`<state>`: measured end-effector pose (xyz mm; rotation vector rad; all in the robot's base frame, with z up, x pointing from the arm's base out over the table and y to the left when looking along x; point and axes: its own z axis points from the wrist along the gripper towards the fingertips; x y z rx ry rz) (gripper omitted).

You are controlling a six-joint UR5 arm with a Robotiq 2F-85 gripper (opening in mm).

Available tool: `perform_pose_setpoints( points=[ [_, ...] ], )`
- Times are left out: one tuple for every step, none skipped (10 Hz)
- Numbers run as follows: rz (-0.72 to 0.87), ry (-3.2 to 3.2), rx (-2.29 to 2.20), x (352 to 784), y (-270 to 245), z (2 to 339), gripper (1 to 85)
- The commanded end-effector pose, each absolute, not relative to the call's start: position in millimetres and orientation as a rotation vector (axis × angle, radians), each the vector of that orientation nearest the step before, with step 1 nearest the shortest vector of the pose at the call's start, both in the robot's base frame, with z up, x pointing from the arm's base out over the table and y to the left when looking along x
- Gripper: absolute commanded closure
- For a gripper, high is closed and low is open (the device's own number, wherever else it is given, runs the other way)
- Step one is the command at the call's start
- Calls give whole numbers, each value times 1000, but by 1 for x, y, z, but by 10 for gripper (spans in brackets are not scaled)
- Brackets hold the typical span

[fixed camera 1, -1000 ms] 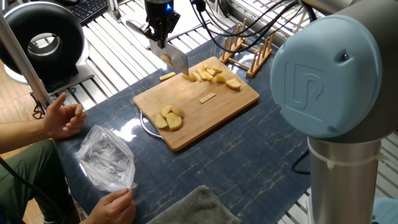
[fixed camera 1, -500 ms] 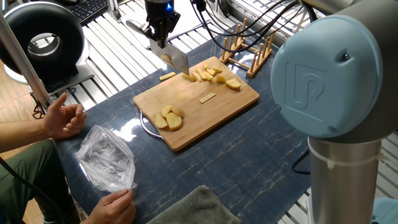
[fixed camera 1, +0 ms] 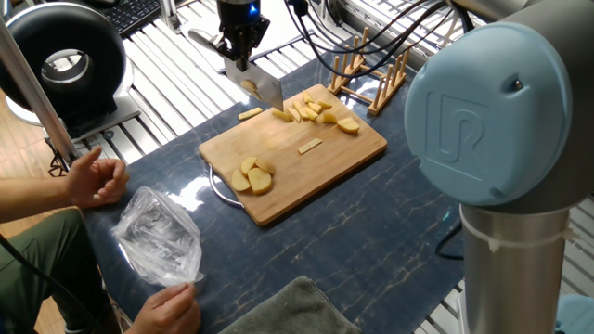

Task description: Chop the potatoes

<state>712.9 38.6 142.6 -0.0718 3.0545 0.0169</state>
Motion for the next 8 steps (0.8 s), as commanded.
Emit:
perform_pose_setpoints(
  points=[
    [36,3052,-66,713,40,144,847],
    [34,3052,-66,713,40,144,847],
    [34,3054,-66,713,40,144,847],
    [34,3053,-69,713,40,144,847],
    [31,3054,-69,713,39,144,847],
    [31,3053,-71,713,39,144,847],
    [29,3055,-71,712,39,144,847],
    [29,3055,-71,713,39,144,847]
  ],
)
